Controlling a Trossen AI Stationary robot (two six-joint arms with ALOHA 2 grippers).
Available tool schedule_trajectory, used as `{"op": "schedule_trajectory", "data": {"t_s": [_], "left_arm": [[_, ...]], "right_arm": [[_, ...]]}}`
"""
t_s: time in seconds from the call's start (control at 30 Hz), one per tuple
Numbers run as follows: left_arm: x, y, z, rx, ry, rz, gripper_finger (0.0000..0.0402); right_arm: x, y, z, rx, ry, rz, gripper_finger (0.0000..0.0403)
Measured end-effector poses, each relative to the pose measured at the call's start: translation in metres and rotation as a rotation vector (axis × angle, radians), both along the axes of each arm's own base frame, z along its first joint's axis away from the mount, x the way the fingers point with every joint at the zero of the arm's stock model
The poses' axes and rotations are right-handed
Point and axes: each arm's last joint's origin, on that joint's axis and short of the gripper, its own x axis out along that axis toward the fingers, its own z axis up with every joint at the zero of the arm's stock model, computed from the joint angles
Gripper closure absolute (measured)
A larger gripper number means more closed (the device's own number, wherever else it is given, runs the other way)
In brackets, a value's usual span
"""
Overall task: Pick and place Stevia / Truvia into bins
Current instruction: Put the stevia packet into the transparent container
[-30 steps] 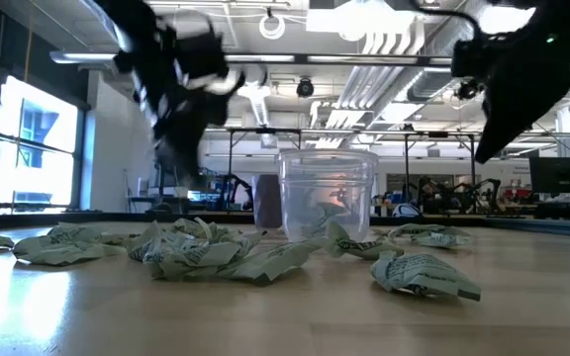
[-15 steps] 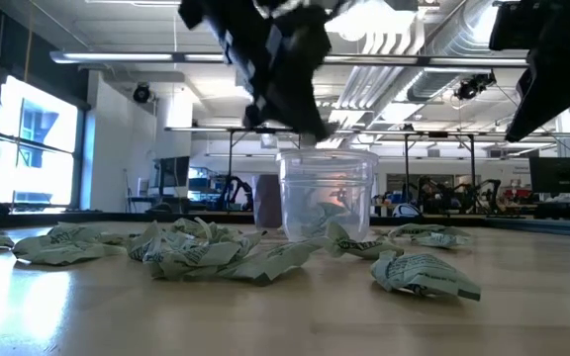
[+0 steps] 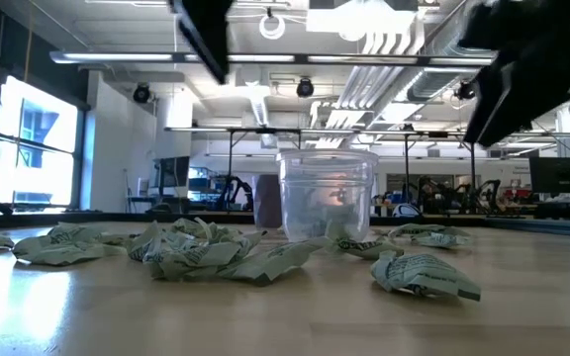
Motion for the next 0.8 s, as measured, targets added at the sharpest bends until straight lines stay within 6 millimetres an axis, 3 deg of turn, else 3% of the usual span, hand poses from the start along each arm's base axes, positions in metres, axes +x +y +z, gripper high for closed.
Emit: {"op": "schedule_trajectory", "data": {"t_s": [0.17,0.4,0.53,0.67,0.8], "left_arm": [[-0.056,0.011,-0.015,-0.012,0.055,0.193,0.0189],[-0.107,0.018,-0.043,-0.178,-0.151,0.36,0.0214],[-0.126,0.028,-0.063,-0.182,-0.167,0.403,0.0215],[-0.138,0.043,-0.078,-0.167,-0.124,0.423,0.0215],[-0.144,0.057,-0.085,-0.178,-0.11,0.398,0.0215]], "right_arm": [[0.031,-0.04,-0.02,0.047,0.082,-0.066,0.0142],[0.056,-0.116,-0.025,0.284,-0.022,-0.344,0.0142],[0.073,-0.122,-0.041,0.322,0.019,-0.298,0.0142],[0.092,-0.124,-0.056,0.199,0.073,-0.324,0.0142],[0.096,-0.131,-0.074,0.19,0.125,-0.357,0.0143]]}}
